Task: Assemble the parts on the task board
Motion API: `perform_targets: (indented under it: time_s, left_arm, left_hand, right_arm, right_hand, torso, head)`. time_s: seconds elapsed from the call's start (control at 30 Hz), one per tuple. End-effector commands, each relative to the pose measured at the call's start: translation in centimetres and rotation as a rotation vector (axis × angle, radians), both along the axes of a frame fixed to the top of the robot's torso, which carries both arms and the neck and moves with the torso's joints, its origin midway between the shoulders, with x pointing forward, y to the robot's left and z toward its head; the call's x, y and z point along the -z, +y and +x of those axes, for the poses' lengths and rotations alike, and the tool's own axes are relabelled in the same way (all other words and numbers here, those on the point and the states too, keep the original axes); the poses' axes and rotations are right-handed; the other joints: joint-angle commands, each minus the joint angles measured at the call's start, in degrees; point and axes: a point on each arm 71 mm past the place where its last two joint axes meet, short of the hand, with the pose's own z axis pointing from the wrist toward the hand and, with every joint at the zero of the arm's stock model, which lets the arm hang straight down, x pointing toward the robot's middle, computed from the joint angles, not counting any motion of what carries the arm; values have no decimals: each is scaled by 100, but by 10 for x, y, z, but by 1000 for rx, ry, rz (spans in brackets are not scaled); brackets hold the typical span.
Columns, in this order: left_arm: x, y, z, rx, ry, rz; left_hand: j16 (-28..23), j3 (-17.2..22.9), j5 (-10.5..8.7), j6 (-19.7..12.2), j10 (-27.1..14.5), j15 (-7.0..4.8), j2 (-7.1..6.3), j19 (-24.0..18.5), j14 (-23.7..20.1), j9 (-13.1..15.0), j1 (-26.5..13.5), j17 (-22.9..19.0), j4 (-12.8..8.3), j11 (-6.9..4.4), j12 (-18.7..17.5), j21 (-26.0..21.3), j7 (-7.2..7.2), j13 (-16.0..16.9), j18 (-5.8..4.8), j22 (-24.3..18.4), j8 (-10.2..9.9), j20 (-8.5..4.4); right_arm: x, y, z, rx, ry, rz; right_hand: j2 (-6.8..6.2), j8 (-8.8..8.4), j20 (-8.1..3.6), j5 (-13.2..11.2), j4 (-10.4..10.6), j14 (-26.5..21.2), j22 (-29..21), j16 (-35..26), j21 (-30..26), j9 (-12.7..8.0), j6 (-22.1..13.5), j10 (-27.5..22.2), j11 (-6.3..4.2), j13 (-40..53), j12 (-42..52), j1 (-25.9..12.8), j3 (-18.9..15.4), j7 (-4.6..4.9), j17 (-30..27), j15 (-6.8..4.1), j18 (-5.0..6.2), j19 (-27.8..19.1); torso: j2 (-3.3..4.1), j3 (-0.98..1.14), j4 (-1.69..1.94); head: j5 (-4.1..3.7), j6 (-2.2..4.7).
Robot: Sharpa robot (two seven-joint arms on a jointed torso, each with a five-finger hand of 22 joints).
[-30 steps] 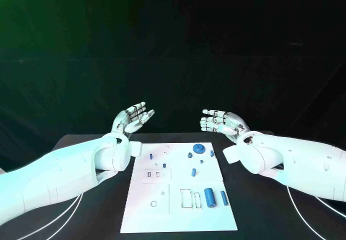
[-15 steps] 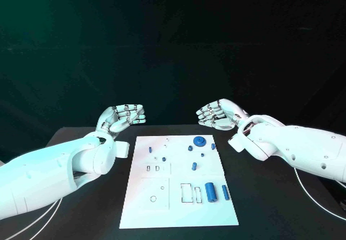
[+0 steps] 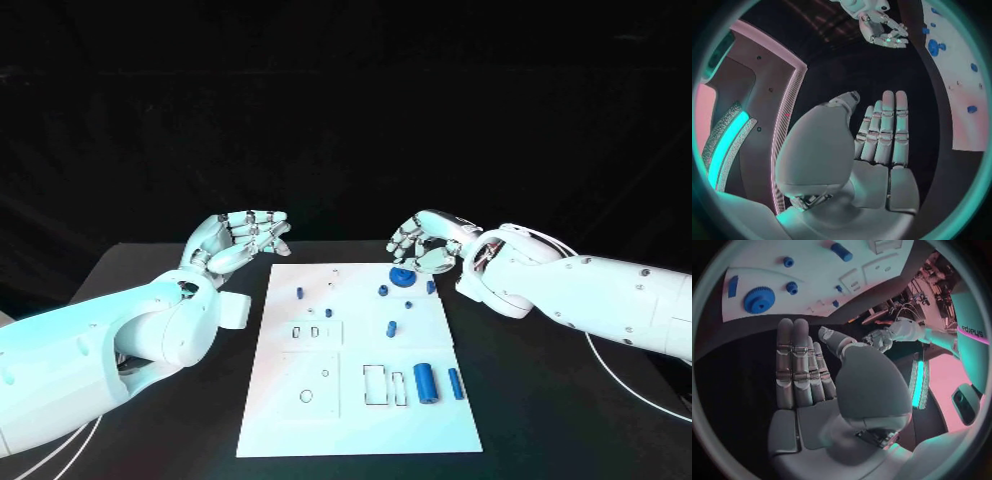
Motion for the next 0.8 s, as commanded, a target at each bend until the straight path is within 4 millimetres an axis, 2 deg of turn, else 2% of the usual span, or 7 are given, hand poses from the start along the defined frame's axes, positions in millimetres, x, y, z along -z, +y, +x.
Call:
perform_targets:
  time_s: [0.03,0.1,0.27,0.47,0.6,0.8]
  left_arm:
    - [-4,-5,-5,50,-1,-2]
    - [-6,-5,-7,54,1,-3]
    - [-10,-4,-10,59,2,-3]
    - [-14,-4,-12,67,0,-6]
    - [-15,-5,-13,72,1,-10]
    - [-16,-6,-14,78,4,-13]
  left_hand:
    - [269,47,-24,2,-60,-24,-37,-122,-36,9,-39,205,-11,-9,-23,334,15,-4,1,227,-45,-3]
    - [495,76,-23,0,-68,-28,-44,-236,-74,16,-64,354,-26,-9,-22,590,13,-2,4,406,-56,-2]
    - [701,102,-25,-8,-83,-26,-56,-325,-131,22,-89,473,-40,-8,-24,858,13,-1,11,586,-71,2]
    - [762,112,-25,-18,-100,-21,-56,-363,-161,23,-100,505,-44,-2,-26,948,20,-2,12,647,-80,6]
    - [788,117,-24,-25,-113,-17,-55,-386,-182,23,-108,518,-45,3,-28,993,26,-3,12,678,-86,9]
    - [806,118,-23,-33,-126,-12,-55,-404,-199,23,-119,526,-42,8,-29,1026,32,-4,12,700,-92,13]
  right_arm:
    - [5,3,-1,-3,-33,-159]
    - [7,5,-1,-5,-35,-191]
    - [11,9,-2,-11,-27,-240]
    - [17,14,-2,-15,-16,-280]
    - [21,15,-1,-13,-5,-304]
    - [29,16,0,-11,14,-331]
  right_hand:
    - [-288,-100,-115,-42,196,356,2967,2781,2655,165,115,91,-51,10,-50,-32,209,-47,2449,-63,-386,815]
    - [-347,-120,-98,-44,234,454,3646,3430,3175,205,83,-16,-30,1,-54,-47,204,-34,3120,-30,-479,985]
    - [-400,-165,-52,-75,278,478,4155,3982,3566,258,8,-192,7,2,-52,-39,113,-23,3662,4,-542,1076]
    - [-394,-205,-4,-99,319,470,4384,4238,3740,297,-55,-410,15,5,-55,-15,-92,-45,3885,8,-567,1107]
    - [-376,-214,8,-94,333,467,4421,4296,3768,308,-70,-470,9,9,-55,2,-178,-61,3932,1,-569,1109]
    - [-334,-222,20,-32,348,466,4516,4380,3835,326,-79,-544,7,16,-52,49,-288,-71,4000,-2,-581,1133]
  torso:
    - [106,-24,55]
    - [137,-34,61]
    - [192,-49,78]
    - [254,-60,102]
    - [289,-73,135]
    - [324,-74,169]
  head:
    - [-59,17]
    - [-74,30]
    - [-99,48]
    - [-124,61]
    - [-137,49]
    - [-168,64]
